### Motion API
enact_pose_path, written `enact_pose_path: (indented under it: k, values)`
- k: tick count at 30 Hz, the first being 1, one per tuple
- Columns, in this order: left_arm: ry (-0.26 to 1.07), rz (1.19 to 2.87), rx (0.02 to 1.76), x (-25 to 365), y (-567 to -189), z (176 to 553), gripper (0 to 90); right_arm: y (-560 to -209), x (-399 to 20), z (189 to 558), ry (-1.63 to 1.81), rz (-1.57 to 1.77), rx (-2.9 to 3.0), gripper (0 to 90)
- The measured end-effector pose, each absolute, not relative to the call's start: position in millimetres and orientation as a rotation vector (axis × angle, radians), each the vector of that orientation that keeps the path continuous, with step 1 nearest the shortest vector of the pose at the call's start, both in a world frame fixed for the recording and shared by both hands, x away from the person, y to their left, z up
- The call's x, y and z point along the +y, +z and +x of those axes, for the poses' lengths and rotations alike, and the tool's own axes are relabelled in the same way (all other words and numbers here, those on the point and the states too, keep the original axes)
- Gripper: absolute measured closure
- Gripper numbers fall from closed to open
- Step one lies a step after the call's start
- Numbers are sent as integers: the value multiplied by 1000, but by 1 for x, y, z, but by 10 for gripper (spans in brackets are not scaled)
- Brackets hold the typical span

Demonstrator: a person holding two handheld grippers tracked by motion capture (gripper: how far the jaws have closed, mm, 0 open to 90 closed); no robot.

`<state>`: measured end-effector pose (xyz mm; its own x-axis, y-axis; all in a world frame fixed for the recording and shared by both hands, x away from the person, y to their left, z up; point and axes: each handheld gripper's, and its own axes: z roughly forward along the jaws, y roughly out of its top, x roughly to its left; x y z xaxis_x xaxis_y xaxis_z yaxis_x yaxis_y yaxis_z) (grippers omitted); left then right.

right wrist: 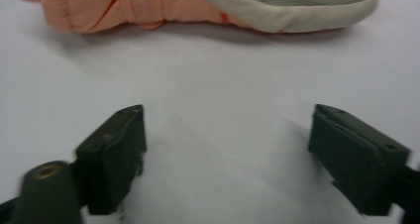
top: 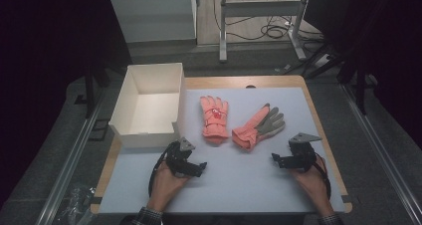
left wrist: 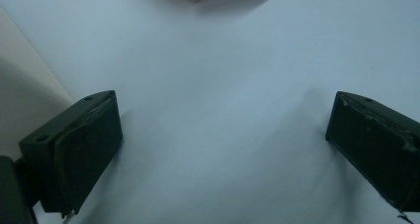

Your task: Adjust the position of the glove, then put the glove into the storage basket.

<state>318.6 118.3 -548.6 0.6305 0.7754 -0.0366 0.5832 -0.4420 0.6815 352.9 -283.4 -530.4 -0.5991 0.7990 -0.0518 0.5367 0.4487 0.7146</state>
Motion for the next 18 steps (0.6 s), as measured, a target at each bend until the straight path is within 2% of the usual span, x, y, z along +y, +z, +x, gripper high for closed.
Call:
enact_pose_path:
  k: [10, 14, 18]
  values:
    - [373, 2168, 1060, 118, -549, 318, 11, -530, -281, 354, 931, 1154, 2316, 98]
    - [375, 2174, 1055, 119, -549, 318, 11, -531, -278, 354, 916, 1159, 2322, 59]
    - [375, 2174, 1053, 119, -549, 318, 11, -530, -277, 354, 913, 1172, 2321, 67]
